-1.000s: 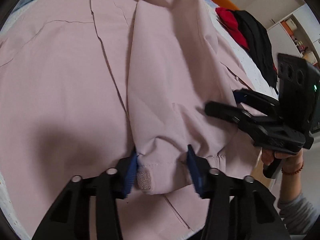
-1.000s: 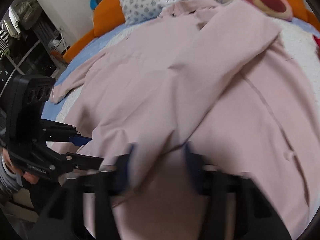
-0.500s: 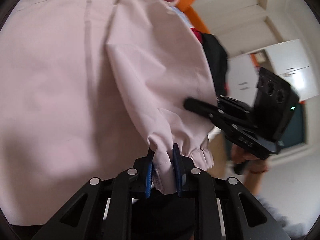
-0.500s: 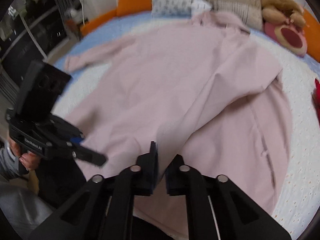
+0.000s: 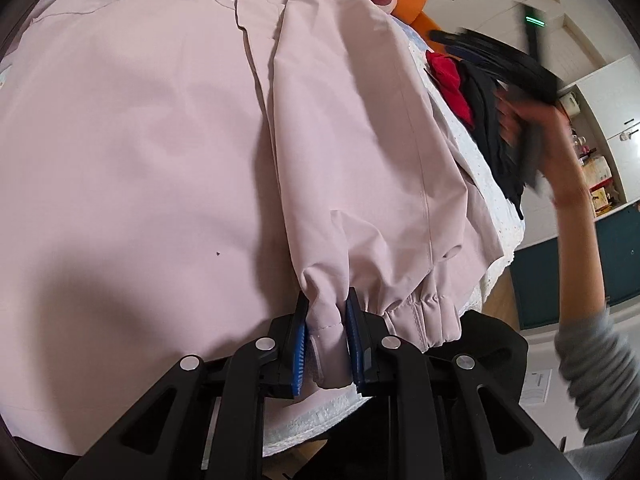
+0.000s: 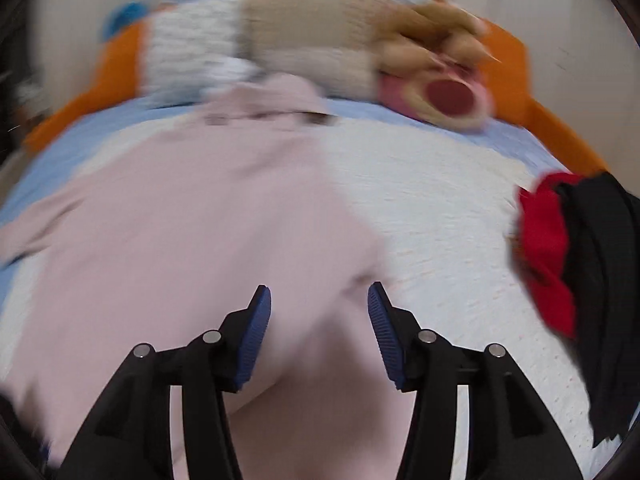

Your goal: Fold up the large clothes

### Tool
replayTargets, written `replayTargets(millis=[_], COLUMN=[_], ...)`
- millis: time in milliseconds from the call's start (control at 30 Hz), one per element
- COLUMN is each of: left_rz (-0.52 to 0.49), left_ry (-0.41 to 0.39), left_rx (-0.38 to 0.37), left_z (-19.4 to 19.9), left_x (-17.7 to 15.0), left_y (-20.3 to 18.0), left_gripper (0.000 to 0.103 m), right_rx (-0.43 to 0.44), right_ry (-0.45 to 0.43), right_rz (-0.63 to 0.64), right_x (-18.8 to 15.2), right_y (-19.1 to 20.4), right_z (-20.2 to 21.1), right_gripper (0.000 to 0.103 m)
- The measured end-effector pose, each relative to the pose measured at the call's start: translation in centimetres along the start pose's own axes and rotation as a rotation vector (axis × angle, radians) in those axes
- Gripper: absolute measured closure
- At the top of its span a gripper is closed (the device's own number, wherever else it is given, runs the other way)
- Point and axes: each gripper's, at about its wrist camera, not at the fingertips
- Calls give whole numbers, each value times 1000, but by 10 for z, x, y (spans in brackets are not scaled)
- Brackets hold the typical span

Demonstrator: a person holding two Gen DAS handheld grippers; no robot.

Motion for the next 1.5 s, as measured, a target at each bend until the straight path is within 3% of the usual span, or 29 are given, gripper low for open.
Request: replayTargets(millis=[100, 133, 167, 233, 333, 433, 567, 633, 700, 733, 800, 900, 1000, 1133, 1233, 1300, 1433, 1500], left_rz=[7, 11, 13, 20, 1, -61, -81, -83, -93, -105, -143, -198, -276, -436, -503, -481, -416, -389], left_ry=[-2, -1, 1, 5, -13, -39, 12, 8, 17, 15, -3, -79, -157, -184, -133, -55, 56, 64], left_rx=[1, -2, -7, -24, -25, 34, 119, 121, 135, 151, 193, 217, 194, 131, 104, 72, -9, -24], left_z=[-3, -7, -6, -2, 8, 15, -7, -5, -1, 1, 13, 44, 69, 53, 8, -21, -49, -52], left_x=[-7, -9, -11, -9, 1, 8, 5, 4, 8, 8, 9, 9, 11, 14, 14, 13, -2, -5], left_y=[-6, -12, -14, -9, -4, -10, -4, -4, -7, -12, -20, -38, -65, -103, -113, -109, -99, -93], left_gripper=[81, 81, 81, 82, 85, 86, 86, 84, 75, 66, 56, 44, 43, 43, 47, 55, 56, 56], right_rx=[47, 87, 159, 165, 112, 63, 23, -3, -44, -66, -65, -51, -5, 107, 156, 166, 115, 80], right_ry=[69, 76, 83, 85, 27, -3, 10, -11, -13, -19, -59, -110, -155, -159, -122, -86, -4, 30], right_rz=[-128, -154, -178, -166, -129, -80, -45, 1, 54, 76, 80, 104, 181, 267, 340, 365, 403, 412], right_x=[8, 8, 7, 5, 4, -1, -18, -18, -17, -16, -15, -13, -21, -42, -66, -79, -103, -113], right_y=[-26, -28, -30, -30, -41, -51, -48, -39, -31, -28, -29, -20, 7, 48, 75, 84, 87, 83], right_z=[-52, -62, -73, -78, -62, -57, -78, -80, -77, -73, -57, -24, 11, 44, 49, 43, 22, 12], right_gripper=[56, 71, 94, 100, 101, 101, 100, 96, 80, 61, 46, 48, 48, 74, 77, 79, 81, 81])
Point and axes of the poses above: each gripper's, at about its wrist camera, not at the fingertips, and z roughly against the way its jaws point, y to its left, x to its top, and after that the axes turned 6 degrees about -y, right-handed
